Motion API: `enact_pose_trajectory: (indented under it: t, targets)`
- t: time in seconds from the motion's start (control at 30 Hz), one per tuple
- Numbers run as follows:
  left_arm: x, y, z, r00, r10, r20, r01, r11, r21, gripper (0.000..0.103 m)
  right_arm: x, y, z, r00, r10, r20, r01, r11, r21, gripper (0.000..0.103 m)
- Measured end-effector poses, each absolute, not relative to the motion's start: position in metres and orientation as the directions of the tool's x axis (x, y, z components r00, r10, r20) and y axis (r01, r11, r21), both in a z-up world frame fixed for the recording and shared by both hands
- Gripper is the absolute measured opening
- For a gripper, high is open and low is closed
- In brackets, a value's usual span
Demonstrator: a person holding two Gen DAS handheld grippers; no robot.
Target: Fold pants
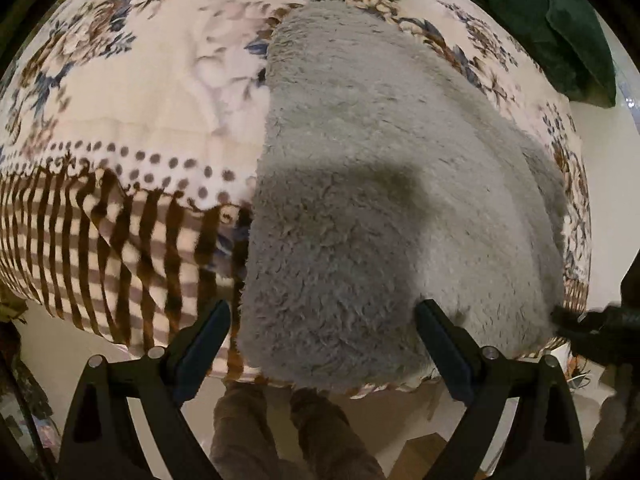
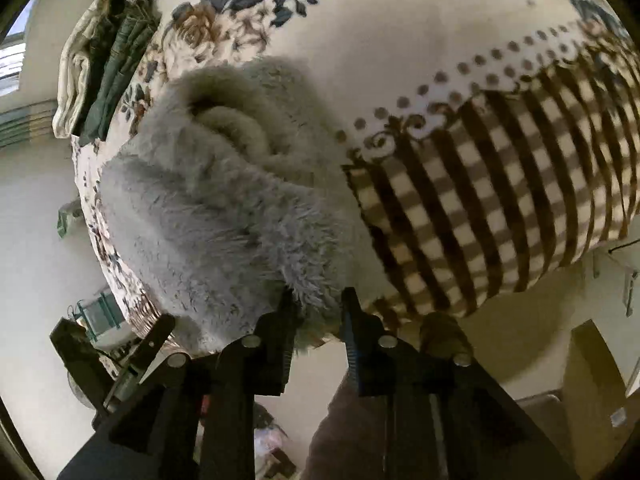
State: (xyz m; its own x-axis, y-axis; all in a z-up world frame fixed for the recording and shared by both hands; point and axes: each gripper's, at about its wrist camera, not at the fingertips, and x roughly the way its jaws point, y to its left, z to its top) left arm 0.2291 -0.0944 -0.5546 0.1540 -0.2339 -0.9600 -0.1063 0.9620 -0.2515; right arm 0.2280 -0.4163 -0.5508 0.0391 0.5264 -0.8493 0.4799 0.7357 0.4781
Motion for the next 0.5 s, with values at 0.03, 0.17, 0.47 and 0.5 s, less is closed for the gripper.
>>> enact_pose_trajectory:
  t: [0.03,0.17,0.47,0.5]
  targets:
    - [0.228,-0.092,-0.553,0.161,-0.237,-0.958,-0.114,0.960,-0.257,0.095,0.232,-0.421,-0.538,0.078,0.517,-0.853,0.467,0.736,0.489,0.039]
    - [0.232,-0.090,-0.554,0.165,-0.239,-0.957,-0.129,0.957,-0.261,0.095,0.272,-0.429,-0.503,0.219,0.466,-0.857,0.409,0.754,0.514,0.080]
    - [0.236,-0.103,-0.578,0.117,-0.165,-0.979,-0.053,0.984,-0.172,0.095,0.383,-0.371,-0.573,0.068,0.491,-0.869,0.339,0.808,0.483,0.008]
    - [0.235,-0.104,-0.580,0.109,-0.163,-0.981,-0.049,0.984,-0.169,0.095,0.380,-0.383,-0.562,0.150,0.458,-0.876,0.350,0.804,0.480,0.008]
